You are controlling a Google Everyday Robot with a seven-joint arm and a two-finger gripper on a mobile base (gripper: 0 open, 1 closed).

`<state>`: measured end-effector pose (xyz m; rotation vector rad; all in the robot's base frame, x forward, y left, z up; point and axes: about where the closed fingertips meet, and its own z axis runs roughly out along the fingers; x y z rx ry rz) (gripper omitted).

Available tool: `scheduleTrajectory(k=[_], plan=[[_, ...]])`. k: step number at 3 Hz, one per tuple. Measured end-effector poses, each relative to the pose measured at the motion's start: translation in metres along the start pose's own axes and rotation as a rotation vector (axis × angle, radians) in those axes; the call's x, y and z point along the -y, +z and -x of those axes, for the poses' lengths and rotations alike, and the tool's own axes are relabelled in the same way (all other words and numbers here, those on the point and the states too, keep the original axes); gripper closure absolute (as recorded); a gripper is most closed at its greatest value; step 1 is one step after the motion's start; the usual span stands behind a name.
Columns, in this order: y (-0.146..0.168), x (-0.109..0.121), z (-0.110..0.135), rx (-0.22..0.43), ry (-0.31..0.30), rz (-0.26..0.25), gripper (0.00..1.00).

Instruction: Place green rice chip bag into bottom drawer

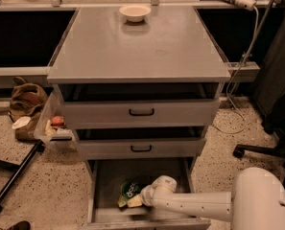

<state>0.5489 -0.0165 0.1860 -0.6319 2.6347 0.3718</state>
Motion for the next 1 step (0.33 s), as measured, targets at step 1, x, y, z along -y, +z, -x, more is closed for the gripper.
scheduleTrajectory(k=[1], plan=[[0.0000, 0.0000, 0.0000, 0.000, 0.000, 0.000, 0.00]])
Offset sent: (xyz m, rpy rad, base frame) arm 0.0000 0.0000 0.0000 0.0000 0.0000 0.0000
